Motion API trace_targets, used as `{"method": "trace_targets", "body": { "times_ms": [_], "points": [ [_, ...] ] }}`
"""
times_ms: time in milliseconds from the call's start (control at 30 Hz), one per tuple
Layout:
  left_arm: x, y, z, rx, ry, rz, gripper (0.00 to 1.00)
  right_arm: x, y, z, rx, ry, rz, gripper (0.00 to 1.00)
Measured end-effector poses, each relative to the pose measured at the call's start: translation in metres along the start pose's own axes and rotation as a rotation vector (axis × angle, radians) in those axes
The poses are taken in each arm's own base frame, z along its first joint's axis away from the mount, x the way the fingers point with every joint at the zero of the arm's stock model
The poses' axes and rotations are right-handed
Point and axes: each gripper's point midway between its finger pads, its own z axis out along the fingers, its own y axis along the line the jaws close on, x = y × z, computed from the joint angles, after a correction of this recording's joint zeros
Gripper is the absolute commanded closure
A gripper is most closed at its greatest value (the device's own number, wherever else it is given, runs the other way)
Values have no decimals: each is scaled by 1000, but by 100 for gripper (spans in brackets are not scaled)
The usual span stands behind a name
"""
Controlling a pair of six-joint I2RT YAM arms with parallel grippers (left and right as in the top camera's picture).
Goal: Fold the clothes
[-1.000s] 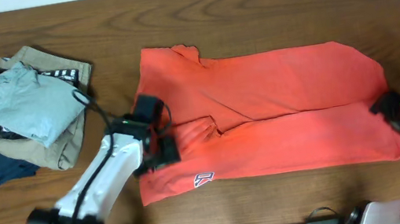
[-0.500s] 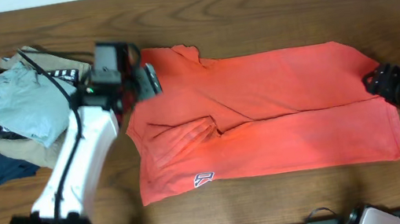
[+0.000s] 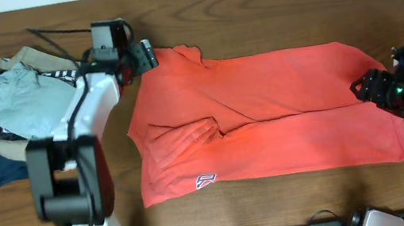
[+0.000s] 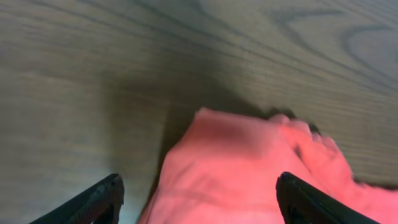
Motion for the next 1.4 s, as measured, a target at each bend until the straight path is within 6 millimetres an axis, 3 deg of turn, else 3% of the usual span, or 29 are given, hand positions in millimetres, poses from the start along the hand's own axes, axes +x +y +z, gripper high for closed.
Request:
{"method": "trace_targets", "body": {
  "times_ms": [267, 433, 533, 667, 833, 1033, 1100, 1200, 1400],
  "points": [
    [-12, -8, 42, 41, 31, 0, 22, 14, 0, 0, 4, 56, 2, 31],
    [-4, -7, 58, 57, 58, -1, 46, 14, 0, 0, 4, 56, -2, 31],
    [2, -7, 63, 61, 73, 3, 78, 14, 0, 0, 4, 55, -4, 32],
    [3, -9, 64, 64, 76, 15, 91, 14, 0, 0, 5, 55, -5, 32],
    [17, -7, 63, 50, 131, 12, 94, 11, -8, 0, 49, 44, -9, 33],
    [52, 0, 54, 24, 284, -19, 94, -21, -13, 0, 86, -83, -50, 30],
    [64, -1, 45, 27, 343, -32, 94, -35, -12, 1, 87, -135, -60, 20],
    [70, -4, 30, 34, 386, -43, 94, -59, -13, 7, 85, -210, -84, 12],
    [72, -10, 5, 44, 420, -53, 94, -106, -19, 33, 81, -334, -120, 13]
  ]
}}
